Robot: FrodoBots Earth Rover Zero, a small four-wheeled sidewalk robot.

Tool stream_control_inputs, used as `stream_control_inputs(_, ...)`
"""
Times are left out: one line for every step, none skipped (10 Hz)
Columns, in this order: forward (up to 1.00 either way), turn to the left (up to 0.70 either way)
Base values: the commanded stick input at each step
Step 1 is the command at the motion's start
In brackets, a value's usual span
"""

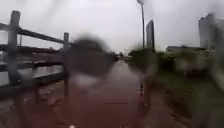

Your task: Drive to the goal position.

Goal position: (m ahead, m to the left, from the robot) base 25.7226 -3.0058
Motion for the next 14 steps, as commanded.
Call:
stream_control_inputs(0.00,0.00)
stream_control_inputs(0.00,0.00)
stream_control_inputs(0.00,0.00)
stream_control_inputs(0.00,0.00)
stream_control_inputs(0.00,0.00)
stream_control_inputs(0.00,0.00)
stream_control_inputs(0.49,-0.01)
stream_control_inputs(1.00,-0.26)
stream_control_inputs(1.00,-0.40)
stream_control_inputs(1.00,-0.40)
stream_control_inputs(1.00,-0.10)
stream_control_inputs(1.00,0.00)
stream_control_inputs(1.00,0.00)
stream_control_inputs(1.00,0.00)
